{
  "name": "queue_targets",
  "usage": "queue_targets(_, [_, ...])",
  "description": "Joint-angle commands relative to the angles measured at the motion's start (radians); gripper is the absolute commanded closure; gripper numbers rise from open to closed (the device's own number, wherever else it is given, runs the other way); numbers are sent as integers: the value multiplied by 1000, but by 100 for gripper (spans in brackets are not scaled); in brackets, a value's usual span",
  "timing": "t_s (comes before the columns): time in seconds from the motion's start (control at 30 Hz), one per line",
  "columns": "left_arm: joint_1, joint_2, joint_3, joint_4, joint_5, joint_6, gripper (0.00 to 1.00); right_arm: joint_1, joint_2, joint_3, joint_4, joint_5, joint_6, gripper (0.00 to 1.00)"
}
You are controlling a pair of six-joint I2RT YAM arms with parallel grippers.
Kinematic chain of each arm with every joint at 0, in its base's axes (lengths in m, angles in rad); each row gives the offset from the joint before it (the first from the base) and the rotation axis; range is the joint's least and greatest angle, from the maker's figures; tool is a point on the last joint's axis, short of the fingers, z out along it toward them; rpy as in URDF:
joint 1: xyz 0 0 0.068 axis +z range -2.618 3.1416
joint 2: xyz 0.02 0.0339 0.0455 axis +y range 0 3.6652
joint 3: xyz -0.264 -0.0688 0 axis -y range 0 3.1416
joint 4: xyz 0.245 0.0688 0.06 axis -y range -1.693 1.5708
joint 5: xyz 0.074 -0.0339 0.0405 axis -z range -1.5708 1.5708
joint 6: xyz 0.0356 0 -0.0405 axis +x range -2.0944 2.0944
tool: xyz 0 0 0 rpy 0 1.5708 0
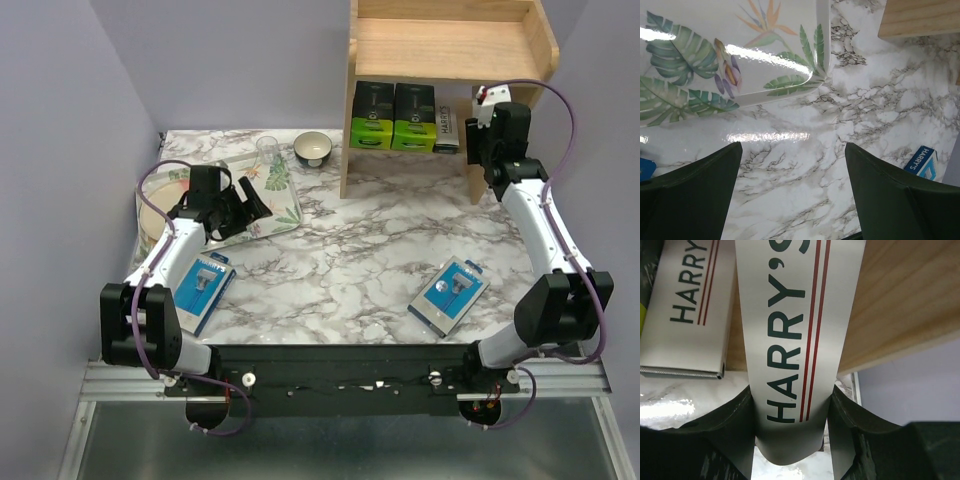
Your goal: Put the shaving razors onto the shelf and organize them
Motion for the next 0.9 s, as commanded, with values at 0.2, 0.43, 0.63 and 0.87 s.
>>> queue_targets(0.2, [14,-36,-37,17,-5,21,7,-4,131,128,78,-32,77,42])
queue_targets(0.43, [14,-25,-35,29,11,10,7,-4,126,101,101,-46,94,12])
queue_targets(0.63, [15,-18,-40,46,22,-1,7,-4,108,72,121,-24,94,5])
queue_targets(0.87, [14,-31,-49,52,40,-13,7,-4,-12,30,69,-36,122,1])
